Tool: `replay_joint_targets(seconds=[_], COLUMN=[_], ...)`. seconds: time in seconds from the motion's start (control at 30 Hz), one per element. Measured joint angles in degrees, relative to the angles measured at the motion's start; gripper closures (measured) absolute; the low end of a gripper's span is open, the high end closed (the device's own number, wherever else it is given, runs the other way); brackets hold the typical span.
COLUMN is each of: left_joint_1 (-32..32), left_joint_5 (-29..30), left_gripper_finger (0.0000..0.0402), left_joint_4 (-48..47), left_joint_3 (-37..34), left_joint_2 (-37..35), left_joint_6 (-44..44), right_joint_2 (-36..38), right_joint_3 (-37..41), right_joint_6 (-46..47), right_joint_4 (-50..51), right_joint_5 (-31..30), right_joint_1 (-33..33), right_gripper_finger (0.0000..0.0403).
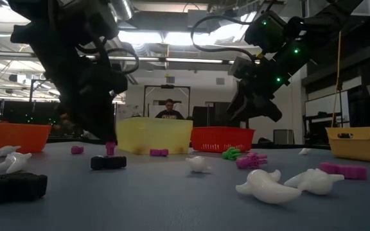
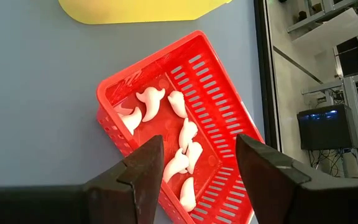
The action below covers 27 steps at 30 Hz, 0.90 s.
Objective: Sort Halloween decoration
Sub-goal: Put the pink skeleton toy into the yellow bin
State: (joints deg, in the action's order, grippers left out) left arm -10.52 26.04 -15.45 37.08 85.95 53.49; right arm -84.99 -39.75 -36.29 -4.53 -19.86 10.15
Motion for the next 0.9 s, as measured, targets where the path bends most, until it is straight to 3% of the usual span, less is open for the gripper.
replay_joint_targets(seconds=[0.23, 0.9], left_joint_1=[0.0, 0.0], left_joint_5=[0.0, -2.3], left_gripper_finger=[0.0278, 0.0395], left_joint_4=[0.3, 0.2], left_joint_3=[-0.3, -0.4], left_joint_2=[0.0, 0.0], left_joint_6=[0.0, 0.1], right_joint_2=[0.0, 0.0], right_joint_3=[0.0, 0.0], right_joint_6=[0.0, 0.0], right_joint_4=[0.0, 0.0], right_joint_5=[0.0, 0.0], right_joint_1=[0.0, 0.0], right_gripper_finger=[0.0203, 0.0203])
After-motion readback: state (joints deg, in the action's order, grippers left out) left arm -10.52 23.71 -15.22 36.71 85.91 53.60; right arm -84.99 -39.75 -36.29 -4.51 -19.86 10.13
